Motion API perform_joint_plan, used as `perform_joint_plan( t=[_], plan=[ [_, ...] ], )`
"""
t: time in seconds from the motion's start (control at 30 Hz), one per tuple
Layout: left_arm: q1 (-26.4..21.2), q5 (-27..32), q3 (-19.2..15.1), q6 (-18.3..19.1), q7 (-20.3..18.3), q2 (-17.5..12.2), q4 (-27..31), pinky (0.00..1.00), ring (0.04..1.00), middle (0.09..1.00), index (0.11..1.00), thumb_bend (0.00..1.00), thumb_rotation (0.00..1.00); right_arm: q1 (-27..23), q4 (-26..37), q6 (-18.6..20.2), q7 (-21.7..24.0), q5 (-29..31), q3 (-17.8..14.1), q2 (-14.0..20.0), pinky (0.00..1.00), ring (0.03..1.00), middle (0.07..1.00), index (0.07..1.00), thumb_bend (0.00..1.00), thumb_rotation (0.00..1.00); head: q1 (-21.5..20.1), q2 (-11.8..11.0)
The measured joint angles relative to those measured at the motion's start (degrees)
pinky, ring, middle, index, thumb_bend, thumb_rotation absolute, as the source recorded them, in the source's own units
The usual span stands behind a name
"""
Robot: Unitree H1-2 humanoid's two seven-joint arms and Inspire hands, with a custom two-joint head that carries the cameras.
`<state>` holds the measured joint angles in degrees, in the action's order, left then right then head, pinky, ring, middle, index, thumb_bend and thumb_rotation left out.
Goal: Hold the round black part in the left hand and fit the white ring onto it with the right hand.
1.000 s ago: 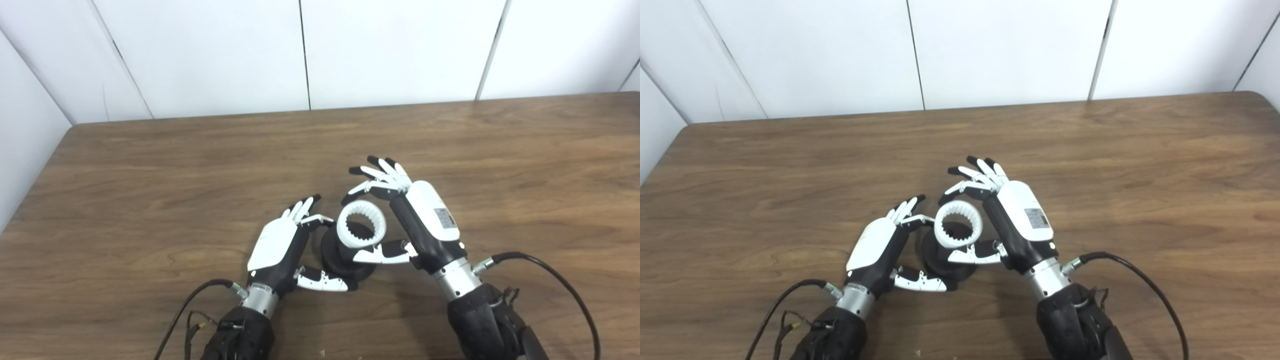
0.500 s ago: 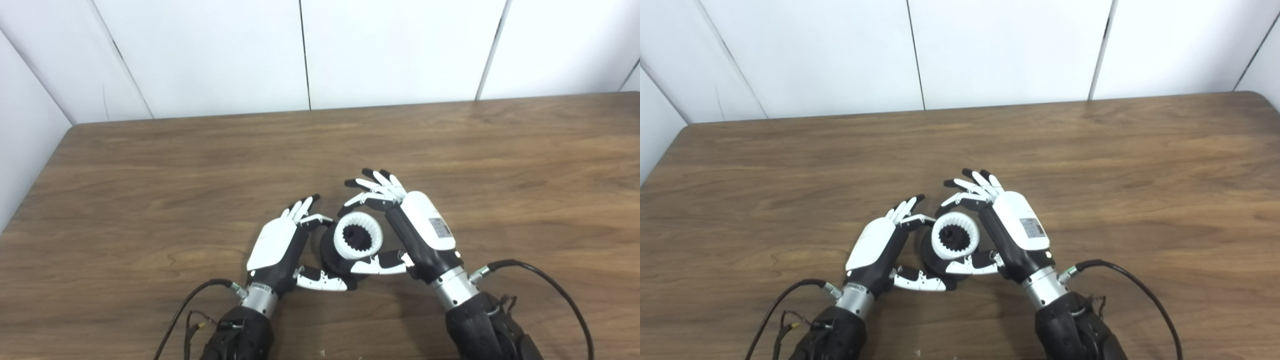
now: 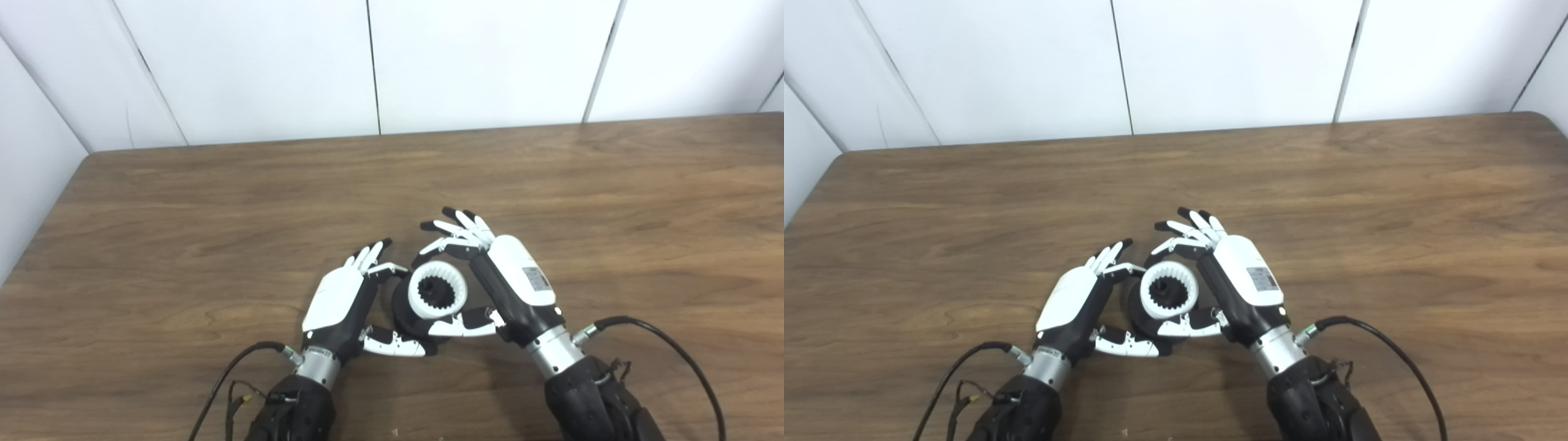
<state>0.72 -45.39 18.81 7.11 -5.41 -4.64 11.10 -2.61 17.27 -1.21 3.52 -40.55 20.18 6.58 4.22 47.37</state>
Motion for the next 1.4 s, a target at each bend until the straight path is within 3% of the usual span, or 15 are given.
perform_joint_plan(
  t=[0.73, 0.87, 0.9, 0.97, 1.03, 1.17, 1.4],
  plan=[
    [-0.24, -0.13, 0.39, 0.87, 0.15, 0.03, 0.10, 1.00, 1.000, 1.000, 0.639, 0.97, 0.35, -2.26, -3.85, -0.50, -0.18, -0.94, 0.08, -0.94, 1.00, 0.956, 0.843, 0.484, 0.52, 0.14, 0.53, 0.44],
    [-0.24, -0.13, 0.39, 0.88, 0.15, 0.02, 0.10, 1.00, 1.000, 1.000, 0.640, 0.97, 0.34, -2.27, -3.26, 0.53, 1.08, -1.13, -0.02, -0.67, 1.00, 0.978, 0.888, 0.494, 0.52, 0.16, 0.62, 0.62],
    [-0.24, -0.13, 0.45, 0.88, 0.14, 0.04, 0.11, 1.00, 1.000, 1.000, 0.640, 0.97, 0.34, -2.29, -2.60, 1.54, 2.44, -1.42, 0.01, -0.49, 1.00, 0.987, 0.913, 0.642, 0.70, 0.29, 0.62, 0.62],
    [-0.23, -0.06, 0.70, 0.85, 0.11, 0.09, 0.12, 1.00, 1.000, 1.000, 0.640, 0.97, 0.33, -2.44, -0.86, 3.69, 4.95, -2.30, 0.06, 0.20, 1.00, 0.998, 0.952, 0.802, 0.85, 0.41, 0.62, 0.62],
    [-0.23, 0.08, 0.81, 0.75, 0.10, 0.11, 0.13, 1.00, 1.000, 1.000, 0.641, 0.97, 0.34, -2.52, 0.17, 6.27, 8.50, -3.05, 0.10, 1.07, 0.98, 1.000, 0.977, 0.886, 0.93, 0.46, 0.62, 0.62],
    [-0.25, 0.17, 0.44, 0.76, 0.11, -0.19, 0.13, 1.00, 1.000, 1.000, 0.645, 0.98, 0.38, -2.23, 0.73, 9.08, 12.53, -3.35, -0.12, 3.02, 0.96, 1.000, 0.999, 0.972, 1.00, 0.52, 0.53, 0.62],
    [-0.25, 0.16, 0.46, 0.77, 0.08, -0.26, 0.14, 1.00, 1.000, 1.000, 0.644, 0.97, 0.36, -2.30, 2.43, 9.77, 14.38, -3.37, -0.22, 3.43, 0.95, 1.000, 1.000, 0.999, 1.00, 0.63, 0.53, 0.70]
  ],
)
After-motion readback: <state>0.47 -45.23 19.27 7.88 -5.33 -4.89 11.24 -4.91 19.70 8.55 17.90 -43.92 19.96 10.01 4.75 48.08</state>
